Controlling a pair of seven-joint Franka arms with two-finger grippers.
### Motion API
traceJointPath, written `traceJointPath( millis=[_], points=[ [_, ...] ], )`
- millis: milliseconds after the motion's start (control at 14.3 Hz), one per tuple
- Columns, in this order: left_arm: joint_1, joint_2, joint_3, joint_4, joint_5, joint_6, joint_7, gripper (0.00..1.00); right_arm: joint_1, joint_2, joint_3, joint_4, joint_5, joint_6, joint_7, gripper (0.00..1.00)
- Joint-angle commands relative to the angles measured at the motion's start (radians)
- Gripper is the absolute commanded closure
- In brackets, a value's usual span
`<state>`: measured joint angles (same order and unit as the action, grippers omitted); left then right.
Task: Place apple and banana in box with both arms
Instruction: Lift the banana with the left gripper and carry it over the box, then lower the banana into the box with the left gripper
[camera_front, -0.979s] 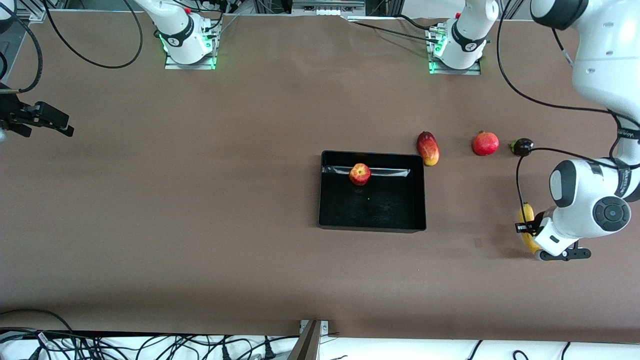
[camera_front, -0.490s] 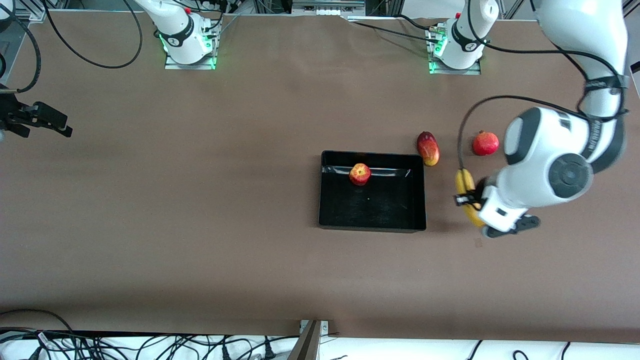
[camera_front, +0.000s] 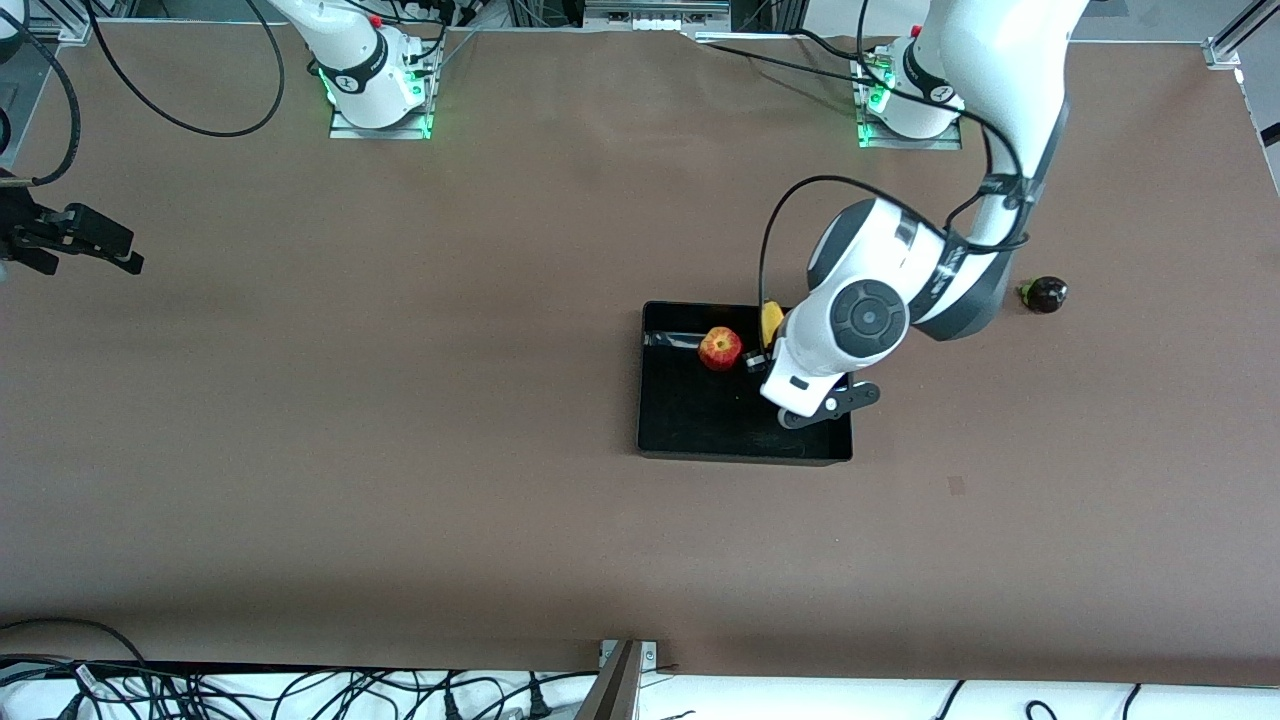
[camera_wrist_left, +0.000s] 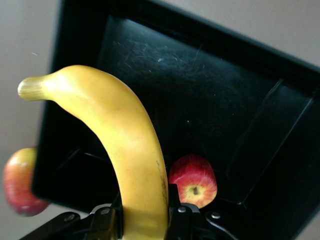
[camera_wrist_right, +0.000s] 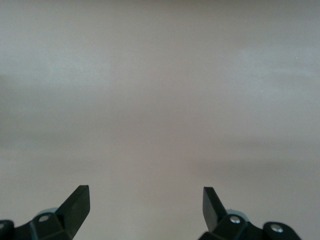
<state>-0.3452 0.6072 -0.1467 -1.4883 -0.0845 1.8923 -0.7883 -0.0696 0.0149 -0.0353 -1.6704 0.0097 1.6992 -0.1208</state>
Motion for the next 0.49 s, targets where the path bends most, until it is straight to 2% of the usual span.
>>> traceJointPath(
  millis=[0, 420],
  points=[
    [0.002, 0.042, 0.004, 0.0, -0.02, 0.03, -0.008, 1.0, -0.016, -0.003, 0.011, 0.011, 0.015, -0.013, 0.003, 0.0],
    [-0.005, 0.103, 0.004, -0.004, -0.012, 0.068, -0.005, 1.0, -0.016, -0.003, 0.009, 0.009, 0.015, -0.013, 0.003, 0.0]
  ],
)
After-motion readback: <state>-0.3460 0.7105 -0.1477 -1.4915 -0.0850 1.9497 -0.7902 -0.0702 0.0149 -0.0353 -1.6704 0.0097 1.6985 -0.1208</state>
